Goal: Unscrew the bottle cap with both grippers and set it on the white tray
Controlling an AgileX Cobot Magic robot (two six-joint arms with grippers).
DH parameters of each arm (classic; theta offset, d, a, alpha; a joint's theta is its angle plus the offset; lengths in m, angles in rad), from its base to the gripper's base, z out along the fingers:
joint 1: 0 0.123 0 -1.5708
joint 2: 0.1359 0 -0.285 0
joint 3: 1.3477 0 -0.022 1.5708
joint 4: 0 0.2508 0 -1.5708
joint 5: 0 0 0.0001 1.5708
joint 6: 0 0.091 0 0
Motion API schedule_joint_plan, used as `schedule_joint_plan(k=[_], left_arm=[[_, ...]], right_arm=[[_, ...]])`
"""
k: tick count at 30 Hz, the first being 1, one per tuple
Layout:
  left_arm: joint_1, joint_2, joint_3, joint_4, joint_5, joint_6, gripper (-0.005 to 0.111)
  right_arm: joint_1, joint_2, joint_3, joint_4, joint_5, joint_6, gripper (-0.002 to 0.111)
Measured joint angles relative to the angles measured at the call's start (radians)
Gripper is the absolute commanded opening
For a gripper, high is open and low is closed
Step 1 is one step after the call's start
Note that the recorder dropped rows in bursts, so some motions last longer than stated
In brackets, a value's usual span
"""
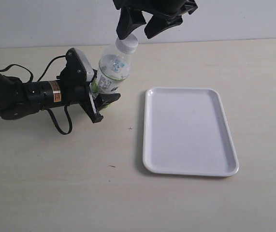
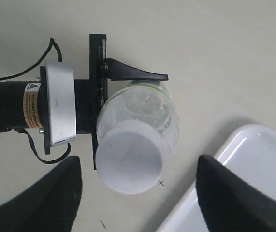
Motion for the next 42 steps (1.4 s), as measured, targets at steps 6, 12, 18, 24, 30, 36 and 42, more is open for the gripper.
schedule_joint_plan(k=[6, 12, 18, 24, 30, 36, 42], left_arm=[[0.000, 0.000, 0.000, 0.000, 0.002, 0.003, 0.000], [0.000, 0.000, 0.000, 0.000, 0.002, 0.006, 0.000], [0.000, 0.000, 0.000, 0.000, 0.002, 0.006, 0.000], [0.000, 0.000, 0.000, 0.000, 0.004, 0.006, 0.000], [0.000, 0.000, 0.000, 0.000, 0.004, 0.006, 0.000], [0.000, 0.000, 0.000, 0.000, 0.004, 0.006, 0.000], [0.000, 0.000, 0.000, 0.000, 0.004, 0.006, 0.000]], right_arm=[[0.043, 0.000, 0.000, -0.074, -0.028, 0.000, 0.065], [0.054, 0.000, 0.000, -0.121, -0.038, 0.018, 0.065], [0.054, 0.000, 0.000, -0.126, -0.054, 0.021, 0.065], [0.054, 0.017, 0.000, -0.128, -0.057, 0.021, 0.065], [0.054, 0.051, 0.000, -0.120, -0.055, 0.021, 0.065], [0.054, 0.053, 0.000, -0.109, -0.061, 0.021, 0.065], [0.054, 0.053, 0.000, -0.106, -0.057, 0.021, 0.064]])
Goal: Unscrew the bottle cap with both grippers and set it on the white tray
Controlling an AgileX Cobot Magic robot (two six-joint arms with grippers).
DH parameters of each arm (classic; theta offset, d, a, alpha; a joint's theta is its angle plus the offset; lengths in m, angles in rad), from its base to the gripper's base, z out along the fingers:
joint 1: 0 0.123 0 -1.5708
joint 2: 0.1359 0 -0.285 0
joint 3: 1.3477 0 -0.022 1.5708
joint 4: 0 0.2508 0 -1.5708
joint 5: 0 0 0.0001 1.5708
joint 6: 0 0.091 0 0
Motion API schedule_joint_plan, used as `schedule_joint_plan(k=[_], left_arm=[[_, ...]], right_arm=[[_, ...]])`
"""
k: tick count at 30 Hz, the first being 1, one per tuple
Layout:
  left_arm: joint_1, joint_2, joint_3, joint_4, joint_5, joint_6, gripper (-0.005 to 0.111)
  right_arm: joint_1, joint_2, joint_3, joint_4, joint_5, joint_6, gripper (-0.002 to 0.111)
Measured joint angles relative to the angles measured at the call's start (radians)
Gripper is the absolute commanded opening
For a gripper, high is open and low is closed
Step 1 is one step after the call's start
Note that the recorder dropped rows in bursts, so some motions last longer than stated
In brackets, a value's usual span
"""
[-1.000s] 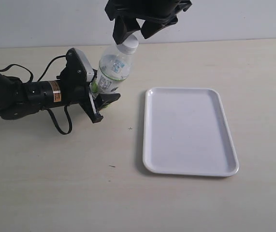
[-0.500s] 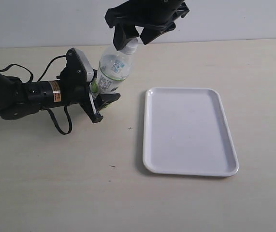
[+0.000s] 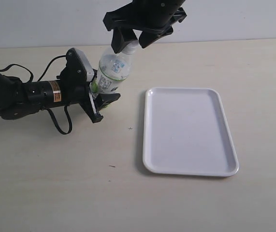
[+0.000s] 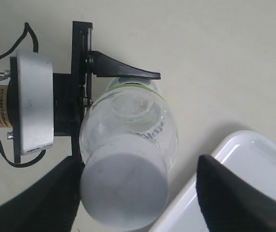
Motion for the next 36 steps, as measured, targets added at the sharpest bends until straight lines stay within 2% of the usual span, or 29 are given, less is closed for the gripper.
schedule_joint_plan(k=[36], left_arm=[[0.000, 0.000, 0.000, -0.004, 0.000, 0.000, 0.000]], right_arm=[[0.000, -0.027, 0.000, 0.007, 0.007, -0.013, 0.060]])
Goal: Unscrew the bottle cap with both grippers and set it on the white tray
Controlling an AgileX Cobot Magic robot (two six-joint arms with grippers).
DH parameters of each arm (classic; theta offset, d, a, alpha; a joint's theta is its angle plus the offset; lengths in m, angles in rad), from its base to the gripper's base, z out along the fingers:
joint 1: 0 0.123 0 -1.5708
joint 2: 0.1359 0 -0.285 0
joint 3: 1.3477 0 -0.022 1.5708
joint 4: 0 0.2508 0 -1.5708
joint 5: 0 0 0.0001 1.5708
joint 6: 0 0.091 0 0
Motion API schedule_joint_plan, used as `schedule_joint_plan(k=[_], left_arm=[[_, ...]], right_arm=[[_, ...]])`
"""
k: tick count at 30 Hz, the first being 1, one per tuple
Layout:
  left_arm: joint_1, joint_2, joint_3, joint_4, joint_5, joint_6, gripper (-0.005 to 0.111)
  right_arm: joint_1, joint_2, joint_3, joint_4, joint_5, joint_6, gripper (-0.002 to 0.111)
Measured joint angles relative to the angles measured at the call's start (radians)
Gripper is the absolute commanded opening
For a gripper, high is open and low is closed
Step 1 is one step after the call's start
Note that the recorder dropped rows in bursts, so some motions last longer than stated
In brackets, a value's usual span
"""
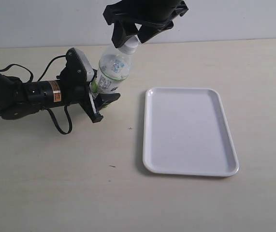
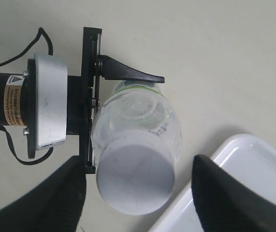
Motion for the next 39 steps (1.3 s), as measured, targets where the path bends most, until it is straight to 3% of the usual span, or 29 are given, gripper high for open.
schedule_joint_plan(k=[25, 27, 30, 34, 37, 39], left_arm=[[0.000, 0.000, 0.000, 0.000, 0.000, 0.000, 0.000], [0.000, 0.000, 0.000, 0.000, 0.000, 0.000, 0.000], [0.000, 0.000, 0.000, 0.000, 0.000, 0.000, 0.000], [0.000, 0.000, 0.000, 0.000, 0.000, 0.000, 0.000], [0.000, 0.000, 0.000, 0.000, 0.000, 0.004, 0.000], [0.000, 0.000, 0.000, 0.000, 0.000, 0.004, 0.000]], right_arm=[[0.000, 0.014, 0.000, 0.000, -0.020, -0.039, 0.059], [0.000, 0.014, 0.000, 0.000, -0.020, -0.039, 0.056], [0.000, 0.014, 0.000, 0.000, -0.020, -0.039, 0.038], [0.000, 0.014, 0.000, 0.002, -0.018, -0.010, 0.024], [0.000, 0.014, 0.000, 0.002, -0.016, 0.002, 0.020], [0.000, 0.014, 0.000, 0.002, -0.016, 0.004, 0.026]])
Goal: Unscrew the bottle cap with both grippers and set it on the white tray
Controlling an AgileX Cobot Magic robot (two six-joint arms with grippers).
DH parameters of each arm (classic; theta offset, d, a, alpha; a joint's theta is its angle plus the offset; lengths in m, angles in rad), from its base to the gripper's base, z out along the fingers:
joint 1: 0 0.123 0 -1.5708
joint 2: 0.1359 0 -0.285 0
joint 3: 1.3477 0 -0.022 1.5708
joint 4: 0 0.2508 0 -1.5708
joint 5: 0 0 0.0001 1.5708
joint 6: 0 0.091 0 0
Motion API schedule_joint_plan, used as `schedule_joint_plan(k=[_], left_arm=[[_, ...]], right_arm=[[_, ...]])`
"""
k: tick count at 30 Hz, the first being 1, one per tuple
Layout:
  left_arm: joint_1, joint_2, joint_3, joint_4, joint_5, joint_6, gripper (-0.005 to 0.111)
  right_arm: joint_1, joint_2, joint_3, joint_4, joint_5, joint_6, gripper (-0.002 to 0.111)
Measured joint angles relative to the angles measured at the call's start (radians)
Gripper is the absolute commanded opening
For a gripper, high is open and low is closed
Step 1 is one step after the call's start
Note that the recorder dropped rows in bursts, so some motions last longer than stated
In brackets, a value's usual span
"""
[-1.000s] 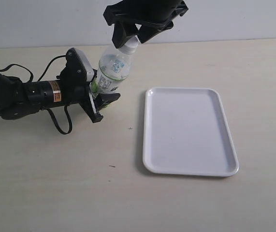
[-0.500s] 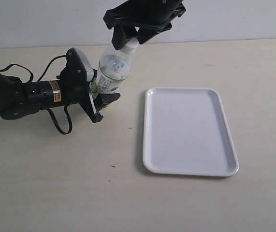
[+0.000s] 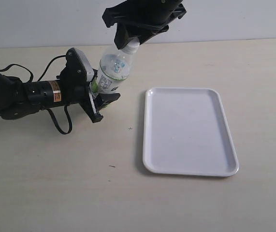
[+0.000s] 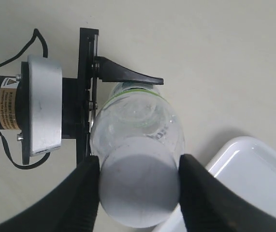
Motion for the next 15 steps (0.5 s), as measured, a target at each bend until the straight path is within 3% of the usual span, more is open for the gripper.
schedule_joint_plan(k=[3, 6, 15], left_arm=[[0.000, 0.000, 0.000, 0.000, 0.000, 0.000, 0.000], [0.000, 0.000, 0.000, 0.000, 0.000, 0.000, 0.000], [0.000, 0.000, 0.000, 0.000, 0.000, 0.000, 0.000]], right_arm=[[0.000, 0.000, 0.000, 0.000, 0.000, 0.002, 0.048], [0.000, 0.000, 0.000, 0.000, 0.002, -0.005, 0.057], [0.000, 0.000, 0.000, 0.000, 0.030, -0.044, 0.055]])
